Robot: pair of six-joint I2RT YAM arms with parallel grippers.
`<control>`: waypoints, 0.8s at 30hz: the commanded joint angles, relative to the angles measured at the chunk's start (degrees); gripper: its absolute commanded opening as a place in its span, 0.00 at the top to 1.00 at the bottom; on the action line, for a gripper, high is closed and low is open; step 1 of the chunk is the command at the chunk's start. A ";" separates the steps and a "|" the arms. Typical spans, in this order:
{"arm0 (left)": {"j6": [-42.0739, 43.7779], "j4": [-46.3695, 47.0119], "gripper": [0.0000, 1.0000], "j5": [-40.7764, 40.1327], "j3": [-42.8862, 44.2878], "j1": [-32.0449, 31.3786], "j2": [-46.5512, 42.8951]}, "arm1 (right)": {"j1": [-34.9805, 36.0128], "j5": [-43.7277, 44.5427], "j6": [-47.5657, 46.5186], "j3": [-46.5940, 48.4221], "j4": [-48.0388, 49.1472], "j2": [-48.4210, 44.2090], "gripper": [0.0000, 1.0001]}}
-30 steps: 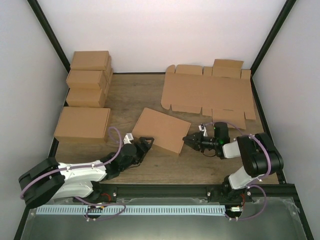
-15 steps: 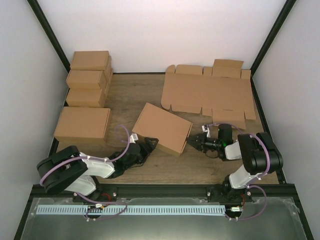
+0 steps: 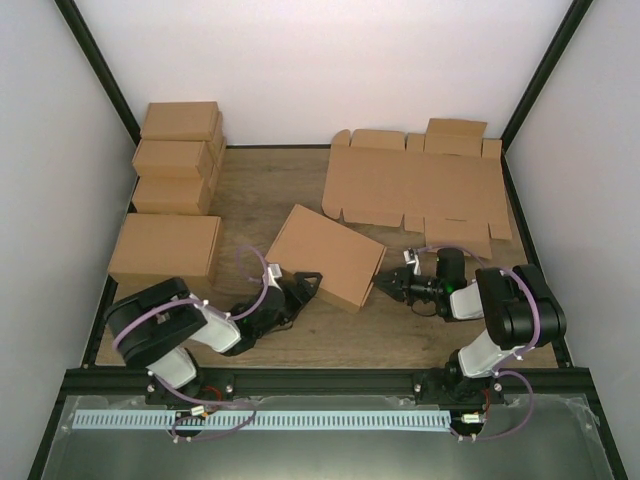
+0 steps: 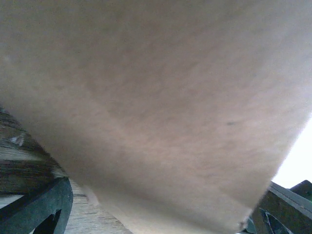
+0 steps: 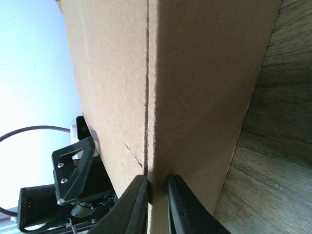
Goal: Fold the paper box
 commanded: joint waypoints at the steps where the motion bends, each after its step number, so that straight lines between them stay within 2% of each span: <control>1: -0.25 16.45 0.00 -1.19 -0.70 0.21 4.51 | -0.64 0.74 -0.95 0.54 -2.84 0.81 0.87; 4: 0.27 17.23 0.05 -1.28 0.40 0.14 5.52 | -0.64 0.72 -1.12 0.74 -3.28 0.47 0.87; 10: 0.71 19.45 0.28 -2.43 1.45 0.19 6.02 | -0.62 0.46 -1.15 0.92 -2.81 1.05 0.87; 15: 0.91 21.82 0.41 -1.65 2.42 0.20 7.22 | -0.64 0.06 -1.29 0.89 -2.99 0.38 0.85; 20: 3.01 15.38 0.46 -3.19 2.12 0.28 1.62 | -0.64 1.19 -4.27 2.31 -9.96 -4.56 0.65; 24: 4.51 -2.82 0.44 -4.24 4.38 1.69 -8.20 | -0.64 3.43 -7.33 4.22 -17.86 -12.62 0.46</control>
